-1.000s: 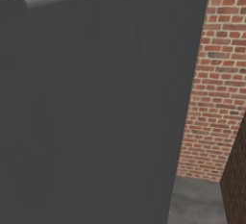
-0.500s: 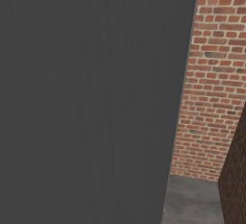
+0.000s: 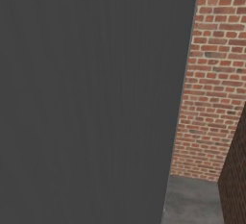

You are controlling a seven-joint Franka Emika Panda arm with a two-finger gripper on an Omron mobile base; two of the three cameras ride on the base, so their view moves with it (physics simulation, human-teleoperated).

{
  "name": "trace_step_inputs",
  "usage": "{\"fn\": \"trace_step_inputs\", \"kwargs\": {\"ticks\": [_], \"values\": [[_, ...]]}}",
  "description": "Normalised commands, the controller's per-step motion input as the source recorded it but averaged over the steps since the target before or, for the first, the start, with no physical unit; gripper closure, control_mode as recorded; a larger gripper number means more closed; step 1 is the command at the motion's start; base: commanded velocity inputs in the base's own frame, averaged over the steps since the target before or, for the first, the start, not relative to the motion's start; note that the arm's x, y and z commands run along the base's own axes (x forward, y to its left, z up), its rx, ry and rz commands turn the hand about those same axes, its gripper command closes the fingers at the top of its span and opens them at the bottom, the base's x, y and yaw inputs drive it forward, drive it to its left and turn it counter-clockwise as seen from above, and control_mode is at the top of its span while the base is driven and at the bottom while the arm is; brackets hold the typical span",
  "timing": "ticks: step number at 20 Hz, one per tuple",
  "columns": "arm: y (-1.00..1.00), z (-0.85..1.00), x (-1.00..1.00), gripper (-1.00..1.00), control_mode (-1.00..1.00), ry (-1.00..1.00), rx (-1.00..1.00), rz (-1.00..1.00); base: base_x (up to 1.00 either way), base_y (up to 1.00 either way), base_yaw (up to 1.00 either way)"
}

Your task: Grab a lemon wedge from the fridge and one ice cube from the ice bowl, and put them in the glass of lemonade.

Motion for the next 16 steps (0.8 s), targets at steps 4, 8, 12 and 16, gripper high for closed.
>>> {"fn": "trace_step_inputs", "kwargs": {"ticks": [4, 8, 12, 16], "values": [[0.02, -0.1, 0.27, -1.0, -1.0, -0.15, 0.0, 0.08, 0.0, 0.0, 0.0], [0.01, 0.01, 0.62, -1.0, -1.0, 0.02, 0.0, 0.17, 0.0, 0.0, 0.0], [-0.08, 0.0, 0.96, -1.0, -1.0, 0.07, -0.01, 0.3, 0.0, 0.0, 0.0], [-0.01, 0.0, 0.89, -1.0, -1.0, 0.06, 0.0, 0.19, 0.0, 0.0, 0.0]]}}
